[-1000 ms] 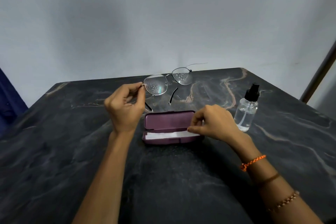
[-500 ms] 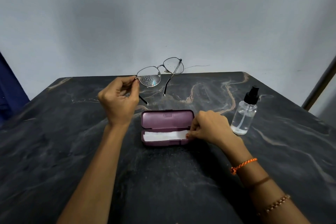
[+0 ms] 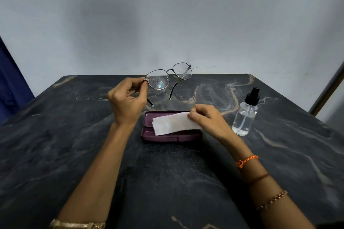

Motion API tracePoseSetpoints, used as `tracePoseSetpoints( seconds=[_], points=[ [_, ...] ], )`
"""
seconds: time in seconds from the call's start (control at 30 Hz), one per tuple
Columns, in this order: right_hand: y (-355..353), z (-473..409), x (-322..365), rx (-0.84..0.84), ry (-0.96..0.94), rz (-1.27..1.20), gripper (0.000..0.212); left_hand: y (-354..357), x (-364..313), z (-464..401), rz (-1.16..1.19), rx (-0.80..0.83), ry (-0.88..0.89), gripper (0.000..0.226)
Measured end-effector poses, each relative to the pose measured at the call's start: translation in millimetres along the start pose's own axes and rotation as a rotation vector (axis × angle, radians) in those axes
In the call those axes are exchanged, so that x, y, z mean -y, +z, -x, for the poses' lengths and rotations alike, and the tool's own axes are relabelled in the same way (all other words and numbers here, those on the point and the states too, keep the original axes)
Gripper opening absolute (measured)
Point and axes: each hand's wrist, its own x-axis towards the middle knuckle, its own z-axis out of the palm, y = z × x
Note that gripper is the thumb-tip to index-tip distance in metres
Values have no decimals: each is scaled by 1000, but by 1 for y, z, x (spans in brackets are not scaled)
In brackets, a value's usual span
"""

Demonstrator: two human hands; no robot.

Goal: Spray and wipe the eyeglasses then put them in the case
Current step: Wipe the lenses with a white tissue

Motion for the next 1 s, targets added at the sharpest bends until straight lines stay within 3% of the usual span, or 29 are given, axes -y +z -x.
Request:
tracePoseSetpoints(
  seconds=[0.1,0.23,0.37,0.6,0.8,1.0],
  points=[
    [1,-2,2,-51,158,-485,17,0,-5,-2,28,-21,-9,5],
    [-5,-5,2,-50,391,-1150,22,2,-13,-1,20,4,60,5],
    [-13,-4,-1,-91,394,-1503,27,5,-15,6,17,20,71,3],
    [-18,-7,0,-234,276,-1773,31,10,-27,9,59,69,158,3],
    [-18,-7,2,-239,159,-1864,45,14,-26,13,57,94,204,14],
    [-18,-4,3,-315,218,-1888,36,14,-26,16,48,121,258,14]
  ],
)
